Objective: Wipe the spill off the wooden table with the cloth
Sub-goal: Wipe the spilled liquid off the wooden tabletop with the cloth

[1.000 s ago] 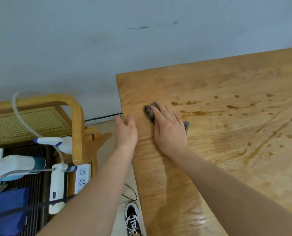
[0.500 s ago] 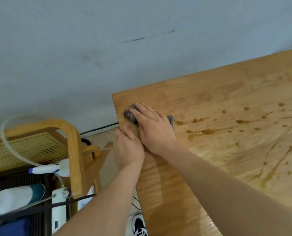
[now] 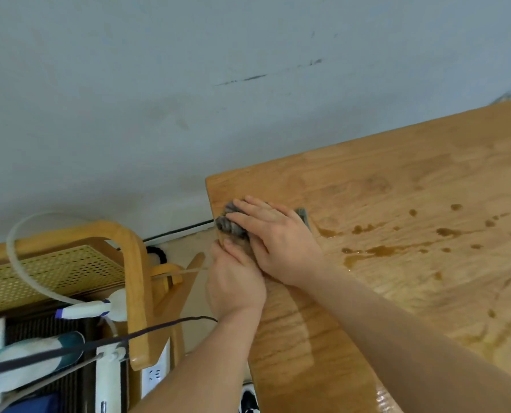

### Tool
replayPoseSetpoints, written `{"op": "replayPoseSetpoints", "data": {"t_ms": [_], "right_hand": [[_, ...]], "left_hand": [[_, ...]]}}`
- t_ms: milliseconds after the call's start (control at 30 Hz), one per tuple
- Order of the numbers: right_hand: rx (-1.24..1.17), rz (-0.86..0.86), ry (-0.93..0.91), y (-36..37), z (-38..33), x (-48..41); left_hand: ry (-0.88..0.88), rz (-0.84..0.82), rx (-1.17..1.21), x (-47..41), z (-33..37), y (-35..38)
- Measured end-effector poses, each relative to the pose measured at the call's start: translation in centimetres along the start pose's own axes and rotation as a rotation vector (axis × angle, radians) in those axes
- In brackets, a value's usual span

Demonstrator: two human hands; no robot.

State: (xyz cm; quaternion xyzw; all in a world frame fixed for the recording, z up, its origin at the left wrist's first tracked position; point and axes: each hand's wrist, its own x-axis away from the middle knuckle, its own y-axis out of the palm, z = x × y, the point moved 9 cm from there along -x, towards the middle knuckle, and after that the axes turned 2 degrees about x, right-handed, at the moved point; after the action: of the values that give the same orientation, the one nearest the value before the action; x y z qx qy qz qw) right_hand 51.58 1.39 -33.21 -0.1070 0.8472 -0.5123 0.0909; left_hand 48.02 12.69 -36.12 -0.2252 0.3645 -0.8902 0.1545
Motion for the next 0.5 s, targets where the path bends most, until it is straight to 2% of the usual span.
{"op": "replayPoseSetpoints", "data": {"t_ms": [167,267,367,433,500], "right_hand": [[0.086,0.091,0.210,-2.4,5.7,-4.8],[0.157,0.078,0.267,-4.5,9.3,-1.4],[0.169,0.109,0.481,-6.9,13.6,0.4],[0.154,0.161,0.547,-6.9,13.1,-0.3],[0.126,0.141,0.446,-5.3,9.3,0.1]], "left_hand": [[0.028,-0.017,-0.001,0.1,0.0,0.1],[0.028,-0.042,-0.014,0.2,0.0,0.1],[0.005,-0.069,-0.008,-0.1,-0.1,0.3],[-0.001,-0.091,-0.004,-0.2,0.1,0.4],[0.002,-0.090,0.004,0.1,0.2,0.2]]}}
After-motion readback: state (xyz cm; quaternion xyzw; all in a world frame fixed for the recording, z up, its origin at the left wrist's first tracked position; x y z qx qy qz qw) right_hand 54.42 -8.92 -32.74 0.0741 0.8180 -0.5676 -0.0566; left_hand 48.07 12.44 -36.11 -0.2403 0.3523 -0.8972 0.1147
